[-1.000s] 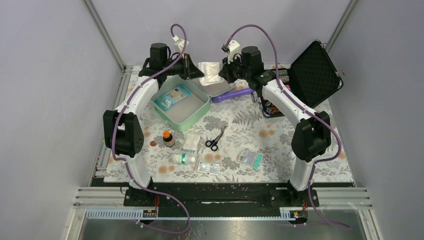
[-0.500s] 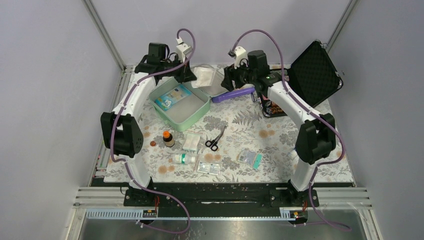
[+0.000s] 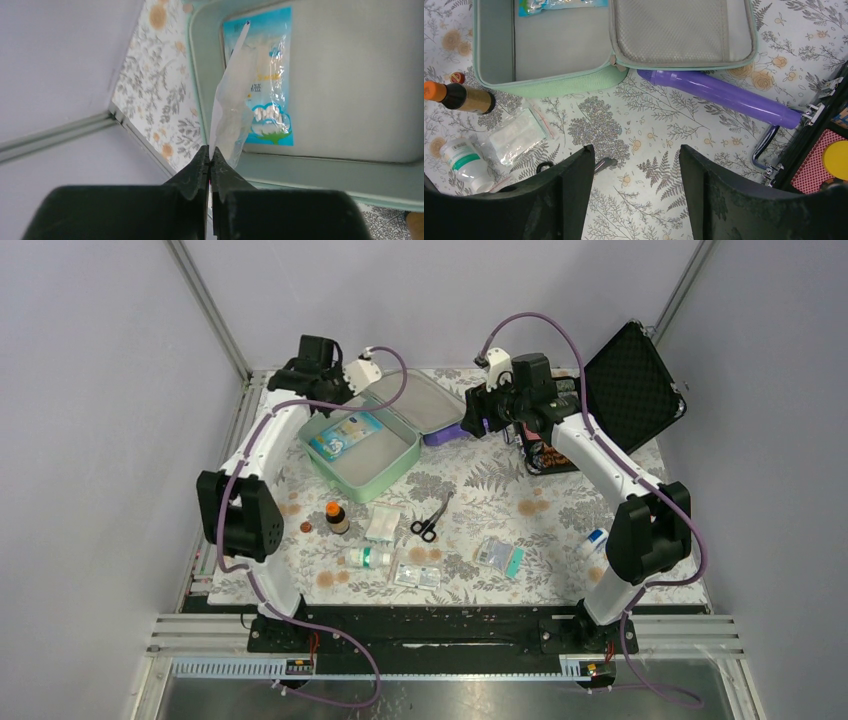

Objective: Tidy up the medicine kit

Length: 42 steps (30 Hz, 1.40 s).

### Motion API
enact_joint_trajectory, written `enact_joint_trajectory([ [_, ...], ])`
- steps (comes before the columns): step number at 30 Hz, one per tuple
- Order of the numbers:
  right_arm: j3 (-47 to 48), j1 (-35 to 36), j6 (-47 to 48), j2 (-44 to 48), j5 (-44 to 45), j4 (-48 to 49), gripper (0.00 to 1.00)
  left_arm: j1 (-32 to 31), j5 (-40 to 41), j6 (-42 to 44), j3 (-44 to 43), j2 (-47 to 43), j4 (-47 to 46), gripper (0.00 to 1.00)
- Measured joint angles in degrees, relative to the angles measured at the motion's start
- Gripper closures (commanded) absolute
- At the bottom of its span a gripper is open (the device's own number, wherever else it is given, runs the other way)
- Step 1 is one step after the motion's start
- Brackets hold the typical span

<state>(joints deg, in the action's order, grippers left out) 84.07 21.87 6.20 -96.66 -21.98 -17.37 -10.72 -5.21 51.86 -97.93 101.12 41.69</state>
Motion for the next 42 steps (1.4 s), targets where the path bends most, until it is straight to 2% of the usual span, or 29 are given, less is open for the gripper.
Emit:
enact_joint_trajectory([
  [7, 0.1, 0.0, 0.0, -0.1, 0.1, -0.5, 0.30, -2.5, 13.3, -0.5, 1.8, 6.3, -2.3, 1.00],
  [14, 0.3, 0.0, -0.1, -1.1, 0.1, -0.8, 0.29, -5.1, 21.4, 0.0, 1.5, 10.3, -4.5, 1.00],
  [22, 1.5, 0.0, 0.0, -2.4, 0.0, -1.7, 0.29, -7.6, 30.3, 0.4, 1.0, 17.0, -14.6, 1.00],
  [30, 2.3, 0.0, 0.2, -2.7, 0.0, -2.6, 0.29, -8.6, 34.3, 0.2, 2.9, 18.1, -24.2, 1.00],
  [42, 2.4, 0.0, 0.7, -3.0, 0.2, -3.2, 0.29, -8.9, 35.6, -2.1, 4.1, 20.2, -26.9, 1.00],
])
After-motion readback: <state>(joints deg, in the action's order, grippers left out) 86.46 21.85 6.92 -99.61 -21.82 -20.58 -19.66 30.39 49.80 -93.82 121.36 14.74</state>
